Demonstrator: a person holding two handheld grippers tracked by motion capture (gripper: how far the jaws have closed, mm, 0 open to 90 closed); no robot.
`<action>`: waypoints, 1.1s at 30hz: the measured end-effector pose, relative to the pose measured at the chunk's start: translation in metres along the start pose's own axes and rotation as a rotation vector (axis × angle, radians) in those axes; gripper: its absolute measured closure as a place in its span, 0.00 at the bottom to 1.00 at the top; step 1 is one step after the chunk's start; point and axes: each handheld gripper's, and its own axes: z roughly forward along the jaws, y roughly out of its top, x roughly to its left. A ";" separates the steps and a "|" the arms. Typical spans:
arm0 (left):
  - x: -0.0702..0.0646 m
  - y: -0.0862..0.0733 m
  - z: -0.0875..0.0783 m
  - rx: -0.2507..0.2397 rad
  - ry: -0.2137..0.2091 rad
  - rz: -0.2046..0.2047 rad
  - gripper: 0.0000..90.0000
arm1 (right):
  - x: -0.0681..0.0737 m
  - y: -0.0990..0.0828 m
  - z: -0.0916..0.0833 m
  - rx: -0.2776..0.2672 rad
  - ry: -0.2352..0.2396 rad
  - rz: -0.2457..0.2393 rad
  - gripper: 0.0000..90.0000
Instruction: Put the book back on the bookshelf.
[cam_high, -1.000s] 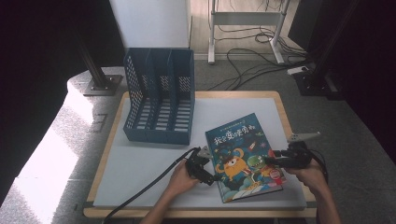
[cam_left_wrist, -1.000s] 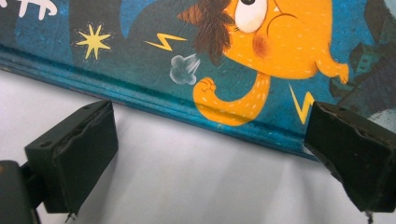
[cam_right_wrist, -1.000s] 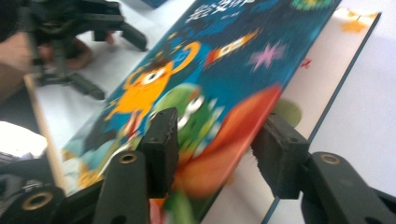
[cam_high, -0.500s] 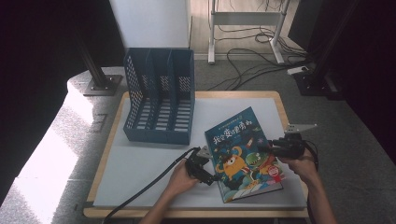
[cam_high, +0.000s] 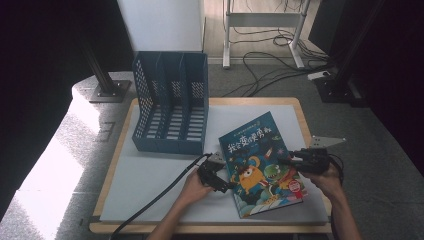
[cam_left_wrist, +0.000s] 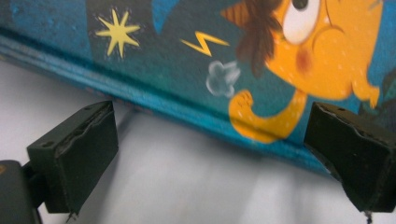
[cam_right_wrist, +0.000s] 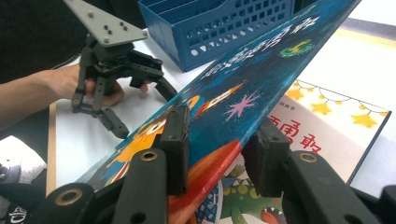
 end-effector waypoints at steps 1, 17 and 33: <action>0.001 0.001 0.001 -0.002 -0.002 -0.004 0.03 | 0.001 0.001 0.000 0.001 -0.001 -0.005 0.69; 0.013 0.013 0.004 -0.043 -0.072 -0.049 0.00 | -0.002 0.007 -0.005 0.058 0.021 0.057 0.69; 0.012 0.025 -0.009 -0.135 -0.125 -0.064 0.00 | -0.007 -0.002 -0.008 0.174 -0.053 0.172 0.58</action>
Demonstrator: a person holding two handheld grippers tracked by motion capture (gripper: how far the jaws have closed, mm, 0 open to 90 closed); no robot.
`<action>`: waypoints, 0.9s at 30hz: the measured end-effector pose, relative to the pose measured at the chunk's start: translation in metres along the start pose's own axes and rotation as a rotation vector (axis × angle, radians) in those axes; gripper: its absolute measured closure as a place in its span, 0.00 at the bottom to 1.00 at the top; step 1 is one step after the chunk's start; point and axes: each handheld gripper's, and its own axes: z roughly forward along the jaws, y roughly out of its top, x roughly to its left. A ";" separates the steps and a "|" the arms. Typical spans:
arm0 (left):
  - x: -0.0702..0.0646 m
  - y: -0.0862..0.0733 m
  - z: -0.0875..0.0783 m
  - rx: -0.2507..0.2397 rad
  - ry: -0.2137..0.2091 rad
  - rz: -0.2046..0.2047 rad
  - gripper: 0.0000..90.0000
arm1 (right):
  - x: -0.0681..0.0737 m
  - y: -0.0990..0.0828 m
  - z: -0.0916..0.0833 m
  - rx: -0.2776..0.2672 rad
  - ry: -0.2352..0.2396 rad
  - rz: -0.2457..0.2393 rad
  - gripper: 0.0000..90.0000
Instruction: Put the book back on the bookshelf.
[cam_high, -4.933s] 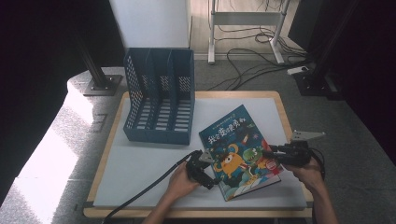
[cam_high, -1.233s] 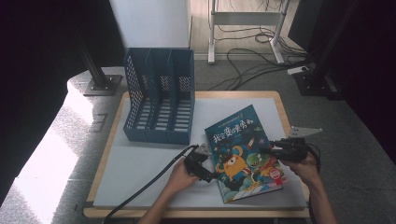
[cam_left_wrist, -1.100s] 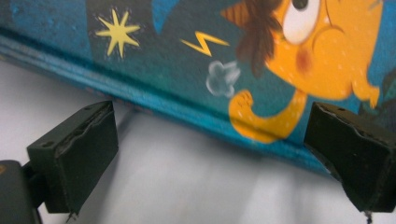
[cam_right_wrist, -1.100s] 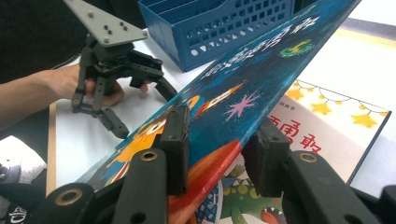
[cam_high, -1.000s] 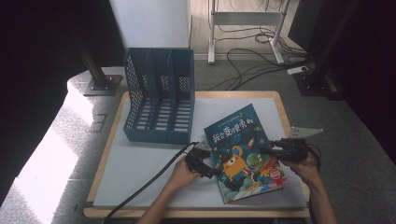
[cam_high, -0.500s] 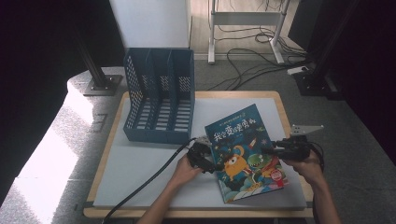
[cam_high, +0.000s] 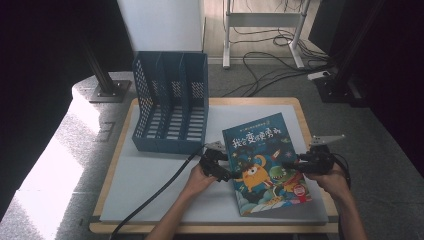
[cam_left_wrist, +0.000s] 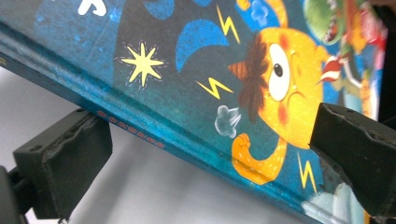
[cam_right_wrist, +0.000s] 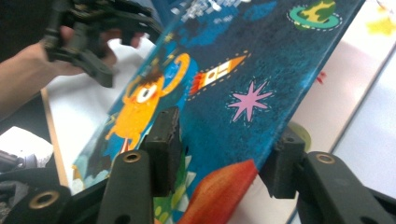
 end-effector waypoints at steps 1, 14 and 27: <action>-0.001 0.001 -0.001 -0.002 -0.002 -0.004 0.00 | -0.001 -0.001 0.000 0.000 -0.002 0.011 0.57; -0.014 0.011 0.000 0.114 0.079 0.005 0.03 | -0.004 -0.006 0.017 0.079 -0.084 0.084 0.39; -0.019 0.020 -0.016 -0.008 0.041 -0.009 0.37 | -0.007 -0.013 0.021 0.089 -0.096 0.120 0.31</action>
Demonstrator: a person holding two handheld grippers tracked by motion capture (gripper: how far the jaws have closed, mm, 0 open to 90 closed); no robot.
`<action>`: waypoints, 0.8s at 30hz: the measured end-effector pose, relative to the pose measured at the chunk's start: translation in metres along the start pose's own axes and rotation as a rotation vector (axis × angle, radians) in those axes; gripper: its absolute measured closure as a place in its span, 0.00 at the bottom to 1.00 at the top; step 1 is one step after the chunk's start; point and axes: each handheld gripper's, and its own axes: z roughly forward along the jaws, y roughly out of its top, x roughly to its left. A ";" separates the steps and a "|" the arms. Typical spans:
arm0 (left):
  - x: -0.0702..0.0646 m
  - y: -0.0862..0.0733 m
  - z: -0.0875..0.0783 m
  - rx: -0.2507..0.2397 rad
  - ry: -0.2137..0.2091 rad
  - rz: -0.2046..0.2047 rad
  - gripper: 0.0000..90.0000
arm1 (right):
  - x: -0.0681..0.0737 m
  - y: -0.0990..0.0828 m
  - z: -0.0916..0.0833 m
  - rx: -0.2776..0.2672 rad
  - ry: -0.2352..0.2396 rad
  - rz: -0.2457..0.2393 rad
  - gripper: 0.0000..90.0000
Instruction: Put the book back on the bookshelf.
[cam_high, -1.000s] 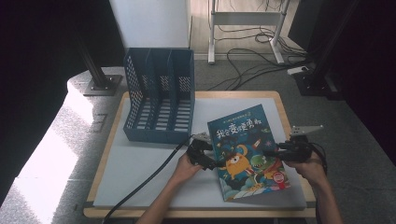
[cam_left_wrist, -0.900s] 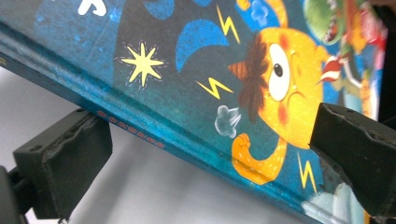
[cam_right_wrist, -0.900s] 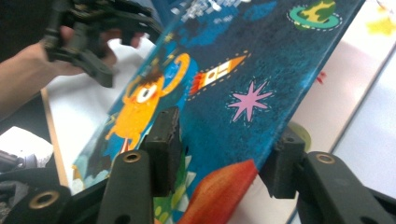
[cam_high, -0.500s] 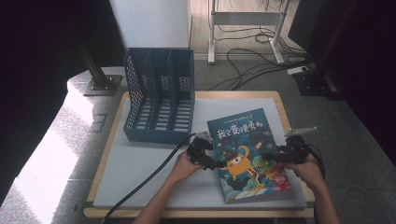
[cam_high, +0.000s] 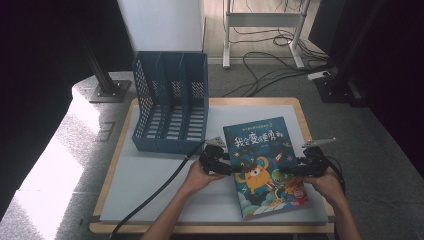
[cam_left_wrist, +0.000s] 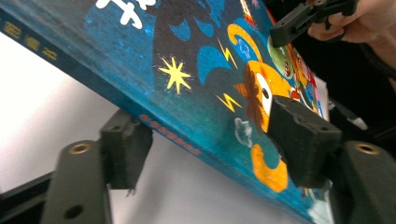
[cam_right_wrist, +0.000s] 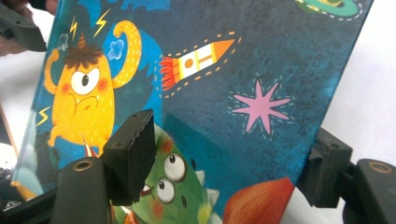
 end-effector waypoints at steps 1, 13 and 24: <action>0.000 0.000 0.000 -0.001 0.006 0.001 0.40 | 0.000 0.000 -0.001 0.000 -0.001 -0.001 0.31; -0.002 0.006 -0.007 -0.030 0.000 0.010 0.55 | 0.006 0.003 0.000 0.023 -0.091 -0.060 0.22; 0.000 0.010 -0.012 -0.014 -0.032 -0.012 0.63 | 0.009 0.002 0.007 0.046 -0.150 -0.084 0.19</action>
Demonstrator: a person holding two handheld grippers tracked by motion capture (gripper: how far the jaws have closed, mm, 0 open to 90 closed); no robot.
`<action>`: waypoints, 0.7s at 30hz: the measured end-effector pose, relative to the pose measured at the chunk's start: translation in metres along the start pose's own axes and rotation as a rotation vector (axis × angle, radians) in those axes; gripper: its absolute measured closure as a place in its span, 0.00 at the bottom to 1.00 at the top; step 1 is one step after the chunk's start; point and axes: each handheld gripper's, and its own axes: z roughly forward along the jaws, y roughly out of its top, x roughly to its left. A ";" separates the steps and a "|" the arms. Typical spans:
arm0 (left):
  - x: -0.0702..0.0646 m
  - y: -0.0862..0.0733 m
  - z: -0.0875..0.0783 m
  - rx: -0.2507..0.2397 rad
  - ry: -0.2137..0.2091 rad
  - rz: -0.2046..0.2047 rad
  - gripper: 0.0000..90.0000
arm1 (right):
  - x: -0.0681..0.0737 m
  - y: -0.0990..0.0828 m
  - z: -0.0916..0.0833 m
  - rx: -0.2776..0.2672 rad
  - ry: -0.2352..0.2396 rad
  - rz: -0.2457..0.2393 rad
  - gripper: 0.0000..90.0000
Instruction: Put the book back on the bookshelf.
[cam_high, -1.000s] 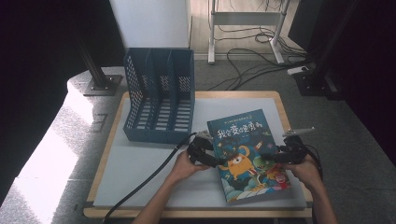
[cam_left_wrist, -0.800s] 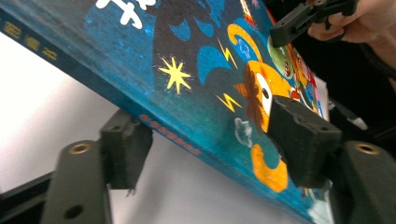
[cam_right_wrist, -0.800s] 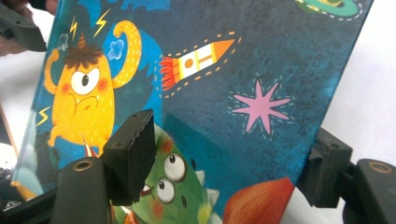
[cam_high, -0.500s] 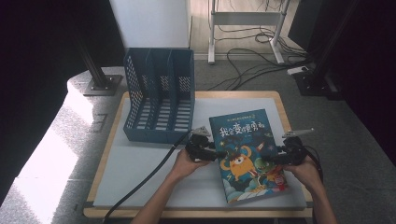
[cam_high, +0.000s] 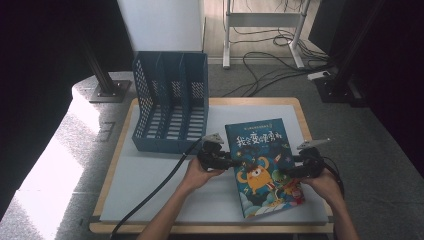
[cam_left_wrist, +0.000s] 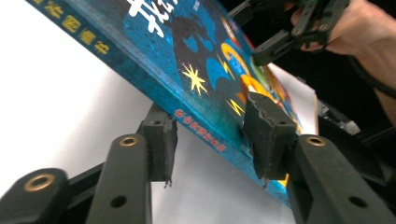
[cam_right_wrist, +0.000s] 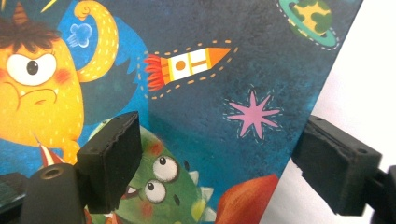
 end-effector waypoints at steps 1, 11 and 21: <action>0.000 0.000 0.000 -0.001 -0.001 -0.001 0.64 | 0.000 0.000 0.000 -0.001 0.004 0.003 0.19; 0.002 0.002 -0.002 0.012 -0.008 -0.011 0.70 | -0.005 -0.004 -0.005 -0.017 0.028 0.026 0.21; -0.003 0.004 -0.005 0.010 0.013 0.039 0.72 | -0.001 -0.004 -0.013 -0.038 0.072 0.064 0.31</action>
